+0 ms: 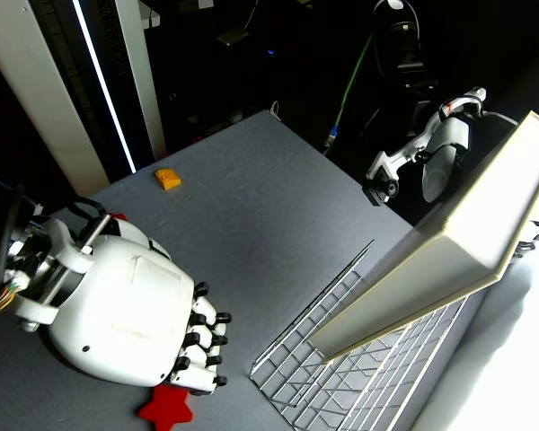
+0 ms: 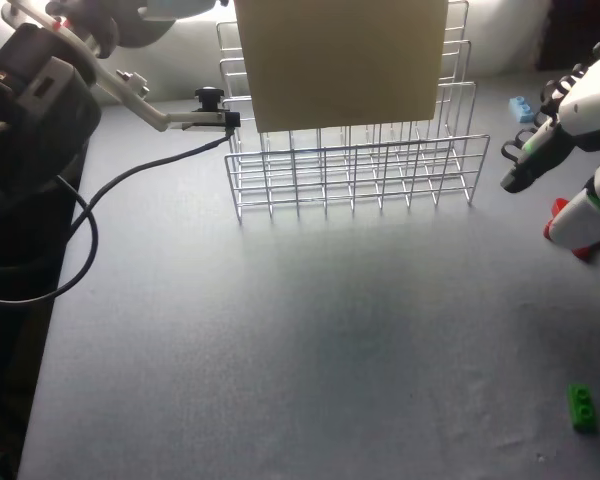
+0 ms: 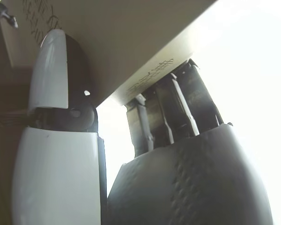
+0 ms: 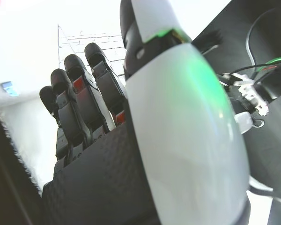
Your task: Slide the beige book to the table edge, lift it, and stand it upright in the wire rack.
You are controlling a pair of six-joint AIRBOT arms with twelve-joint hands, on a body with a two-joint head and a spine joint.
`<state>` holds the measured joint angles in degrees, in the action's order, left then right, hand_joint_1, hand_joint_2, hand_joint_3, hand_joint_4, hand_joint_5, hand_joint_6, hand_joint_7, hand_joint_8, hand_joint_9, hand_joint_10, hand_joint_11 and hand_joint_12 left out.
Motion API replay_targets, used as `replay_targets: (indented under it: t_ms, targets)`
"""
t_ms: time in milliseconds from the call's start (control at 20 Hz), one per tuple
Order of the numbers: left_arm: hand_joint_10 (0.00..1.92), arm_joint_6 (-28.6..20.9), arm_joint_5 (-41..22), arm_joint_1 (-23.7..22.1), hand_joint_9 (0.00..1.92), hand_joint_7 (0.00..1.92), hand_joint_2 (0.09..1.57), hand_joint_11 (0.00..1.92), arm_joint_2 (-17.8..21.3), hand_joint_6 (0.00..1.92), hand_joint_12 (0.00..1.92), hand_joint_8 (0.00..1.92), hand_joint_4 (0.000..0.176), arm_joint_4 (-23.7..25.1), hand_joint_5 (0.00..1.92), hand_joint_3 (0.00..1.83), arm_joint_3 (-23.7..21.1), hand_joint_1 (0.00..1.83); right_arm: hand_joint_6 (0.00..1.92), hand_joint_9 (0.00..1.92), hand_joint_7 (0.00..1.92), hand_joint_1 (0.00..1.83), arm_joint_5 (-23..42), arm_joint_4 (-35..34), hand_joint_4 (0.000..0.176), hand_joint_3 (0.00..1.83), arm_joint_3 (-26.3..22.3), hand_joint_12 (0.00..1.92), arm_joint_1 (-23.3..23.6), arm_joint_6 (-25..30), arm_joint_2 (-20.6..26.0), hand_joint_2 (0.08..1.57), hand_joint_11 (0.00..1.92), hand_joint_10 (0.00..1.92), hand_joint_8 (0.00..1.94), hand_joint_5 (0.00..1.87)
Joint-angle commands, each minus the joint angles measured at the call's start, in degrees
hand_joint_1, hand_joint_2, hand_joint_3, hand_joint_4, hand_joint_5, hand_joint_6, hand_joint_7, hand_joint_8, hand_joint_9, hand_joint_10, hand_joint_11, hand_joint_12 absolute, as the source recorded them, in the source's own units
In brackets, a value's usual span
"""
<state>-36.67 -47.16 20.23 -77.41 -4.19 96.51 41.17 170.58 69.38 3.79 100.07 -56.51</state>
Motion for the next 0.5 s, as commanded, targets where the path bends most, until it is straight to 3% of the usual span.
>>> replay_targets:
  t_ms: [0,450]
  targets:
    - [1.37,-1.3,-8.0,-0.1,0.68,0.54,1.22,0.71,0.1,1.30,1.60,1.39,0.000,-1.9,0.73,0.00,0.7,1.47,0.00,0.35,0.36,0.26,-2.8,2.0,0.000,0.00,0.0,0.87,1.0,-1.0,0.4,1.19,0.00,0.00,0.00,0.34]
    - [1.38,-3.1,-10.0,2.6,0.67,0.53,1.23,0.71,-1.3,1.30,1.61,1.39,0.000,-1.9,0.72,0.00,2.3,1.47,0.00,0.35,0.35,0.27,-1.2,2.0,0.000,0.00,0.2,0.87,0.9,-3.8,0.4,1.19,0.00,0.00,0.00,0.32]
